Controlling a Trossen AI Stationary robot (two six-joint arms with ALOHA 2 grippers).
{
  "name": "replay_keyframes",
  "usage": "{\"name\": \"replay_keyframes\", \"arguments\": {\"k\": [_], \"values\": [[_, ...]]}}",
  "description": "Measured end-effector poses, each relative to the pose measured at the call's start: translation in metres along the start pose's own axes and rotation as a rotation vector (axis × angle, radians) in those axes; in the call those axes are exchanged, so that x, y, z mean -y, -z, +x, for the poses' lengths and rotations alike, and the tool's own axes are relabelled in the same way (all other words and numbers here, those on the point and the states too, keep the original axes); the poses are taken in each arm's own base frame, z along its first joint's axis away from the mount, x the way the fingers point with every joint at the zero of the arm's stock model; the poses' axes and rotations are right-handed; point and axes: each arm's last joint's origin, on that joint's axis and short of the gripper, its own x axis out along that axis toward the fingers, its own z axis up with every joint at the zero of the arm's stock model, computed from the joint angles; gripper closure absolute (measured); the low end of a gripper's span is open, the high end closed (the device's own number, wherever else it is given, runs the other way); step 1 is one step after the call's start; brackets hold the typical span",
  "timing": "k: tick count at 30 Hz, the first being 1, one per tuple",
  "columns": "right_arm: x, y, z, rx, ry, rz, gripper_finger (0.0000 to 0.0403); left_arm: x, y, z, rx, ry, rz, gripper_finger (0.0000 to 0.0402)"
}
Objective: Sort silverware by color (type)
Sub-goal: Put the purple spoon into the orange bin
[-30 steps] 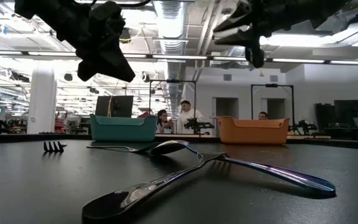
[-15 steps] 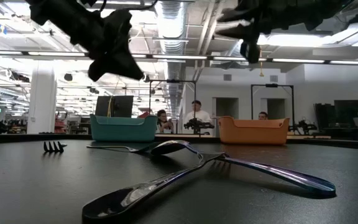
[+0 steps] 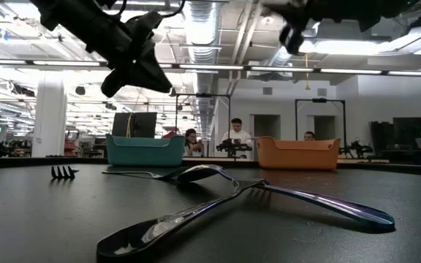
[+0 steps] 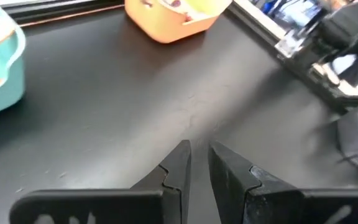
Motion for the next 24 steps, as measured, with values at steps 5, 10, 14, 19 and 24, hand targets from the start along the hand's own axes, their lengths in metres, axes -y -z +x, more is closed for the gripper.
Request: {"name": "replay_keyframes", "arguments": {"k": [5,10,14,19,24], "values": [[0.016,0.006,-0.001,-0.029,0.162,0.097,0.0282,-0.008,0.012,0.004,-0.091,-0.090,0.005,0.0358],[0.020,0.025,0.001,-0.172,0.227,0.189,0.0282,-0.002,0.015,0.014,-0.080,-0.054,-0.104,0.0358],[0.016,0.037,0.002,-0.251,0.281,0.204,0.0282,0.006,0.016,0.025,-0.031,0.004,-0.136,0.0358],[0.012,0.044,0.004,-0.290,0.324,0.203,0.0282,0.019,0.024,0.038,-0.013,0.084,-0.258,0.0358],[0.010,0.049,0.004,-0.326,0.331,0.192,0.0282,0.039,0.030,0.039,-0.023,0.163,-0.251,0.0358]]}}
